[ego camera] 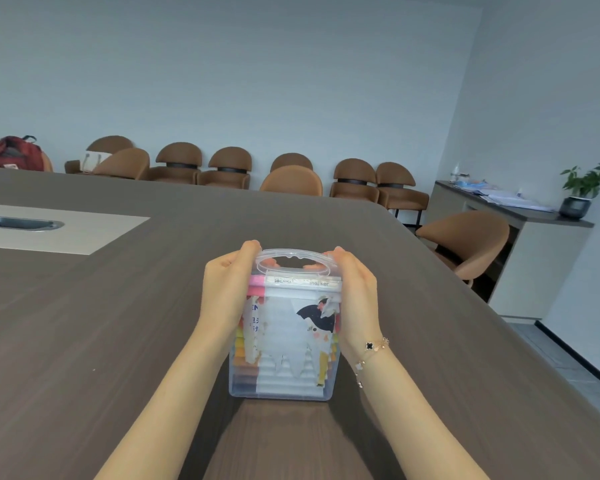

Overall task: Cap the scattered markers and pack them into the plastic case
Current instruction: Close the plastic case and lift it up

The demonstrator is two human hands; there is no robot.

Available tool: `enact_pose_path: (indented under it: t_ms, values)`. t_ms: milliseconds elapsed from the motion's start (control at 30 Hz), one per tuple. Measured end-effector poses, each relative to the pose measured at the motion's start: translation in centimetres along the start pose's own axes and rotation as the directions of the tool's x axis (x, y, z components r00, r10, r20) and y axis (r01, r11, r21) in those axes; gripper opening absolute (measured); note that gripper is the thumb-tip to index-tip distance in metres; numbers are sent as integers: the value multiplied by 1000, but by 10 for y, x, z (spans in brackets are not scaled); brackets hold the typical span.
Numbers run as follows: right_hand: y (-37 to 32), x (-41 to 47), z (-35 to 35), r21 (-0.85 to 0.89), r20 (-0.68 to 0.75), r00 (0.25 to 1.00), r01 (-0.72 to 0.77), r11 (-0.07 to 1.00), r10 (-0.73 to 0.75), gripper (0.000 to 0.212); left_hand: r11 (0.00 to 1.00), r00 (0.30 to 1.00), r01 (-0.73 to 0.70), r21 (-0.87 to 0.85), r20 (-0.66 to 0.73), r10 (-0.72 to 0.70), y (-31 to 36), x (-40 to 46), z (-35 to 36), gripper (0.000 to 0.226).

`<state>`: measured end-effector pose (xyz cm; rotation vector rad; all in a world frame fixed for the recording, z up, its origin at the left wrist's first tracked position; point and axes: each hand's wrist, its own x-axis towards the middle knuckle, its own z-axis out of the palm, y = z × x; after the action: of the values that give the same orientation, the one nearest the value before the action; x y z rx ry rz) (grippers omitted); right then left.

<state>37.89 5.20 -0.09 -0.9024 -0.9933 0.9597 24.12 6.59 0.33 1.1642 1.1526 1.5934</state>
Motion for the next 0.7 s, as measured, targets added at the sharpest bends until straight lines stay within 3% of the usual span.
enact_pose_path:
  t_ms: [167,300,500,700]
  values:
    - [2,-3,6,-96,-77,991,101,990,-108,44,991,981,-112,70,-154,121,-4,-1,9,43]
    - [3,-2,9,-256,-158,955,207,944,-252,48,977,965,-176,120,-174,195,-4,3,7,41]
    - [8,0,10,-287,-221,953,140,948,-207,46,932,920,-323,166,-175,351,-10,7,1,48]
    - [8,1,8,-194,-181,971,122,973,-158,30,961,960,-257,98,-90,266,-13,13,-2,43]
